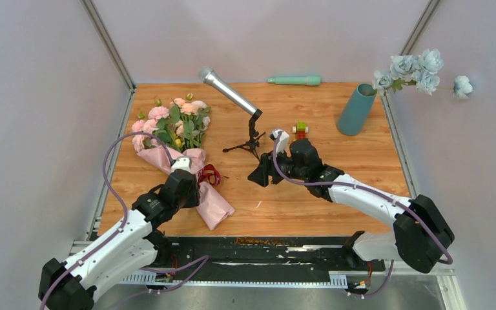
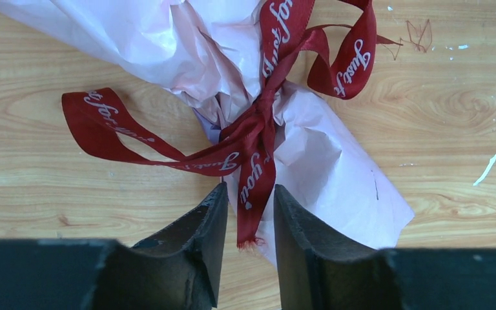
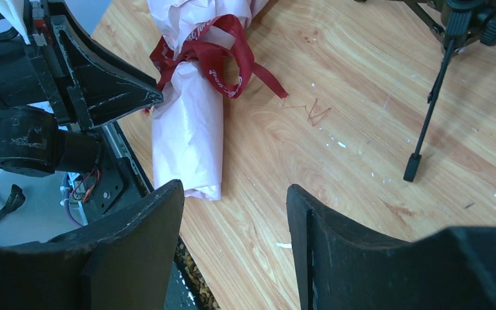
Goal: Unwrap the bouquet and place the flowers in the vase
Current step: Untie the ribbon from the wrapping paper.
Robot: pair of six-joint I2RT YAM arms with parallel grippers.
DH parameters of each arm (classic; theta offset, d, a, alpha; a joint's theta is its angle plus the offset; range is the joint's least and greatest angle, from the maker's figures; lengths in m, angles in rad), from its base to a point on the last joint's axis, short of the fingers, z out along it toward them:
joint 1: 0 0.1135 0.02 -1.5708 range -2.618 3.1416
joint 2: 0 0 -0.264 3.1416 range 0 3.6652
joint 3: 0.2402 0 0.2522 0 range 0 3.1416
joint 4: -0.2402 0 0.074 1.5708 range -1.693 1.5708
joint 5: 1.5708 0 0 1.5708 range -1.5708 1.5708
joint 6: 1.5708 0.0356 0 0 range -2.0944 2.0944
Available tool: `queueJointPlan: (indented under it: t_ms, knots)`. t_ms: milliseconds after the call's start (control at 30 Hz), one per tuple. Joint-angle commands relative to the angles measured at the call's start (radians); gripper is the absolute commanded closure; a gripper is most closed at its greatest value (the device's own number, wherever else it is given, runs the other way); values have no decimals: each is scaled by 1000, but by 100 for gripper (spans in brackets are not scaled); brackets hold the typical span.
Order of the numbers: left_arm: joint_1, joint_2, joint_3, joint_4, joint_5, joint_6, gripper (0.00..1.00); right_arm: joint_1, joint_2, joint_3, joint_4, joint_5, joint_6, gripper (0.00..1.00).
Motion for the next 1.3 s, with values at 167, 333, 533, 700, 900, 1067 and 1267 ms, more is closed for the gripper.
queueJointPlan:
  t_ms: [167,333,533,700,900,1067,1267]
  knots:
    - [-2,9,-11,66,-31,4,68,47,71,15,94,-21,-96,39]
    - [-1,31,-25,78,-30,2,68,77,151,47,108,-6,-152,39]
    - [-1,35,-30,79,-36,6,73,105,256,115,113,28,-216,42]
    - [-1,19,-35,69,-57,13,87,135,339,167,138,61,-270,43]
    - [-1,14,-41,82,-47,13,100,141,460,242,150,100,-328,46]
    - [-1,9,-33,85,-40,14,100,161,515,264,196,125,-374,46]
    - [-1,9,-35,89,-27,10,100,174,565,282,231,150,-431,48]
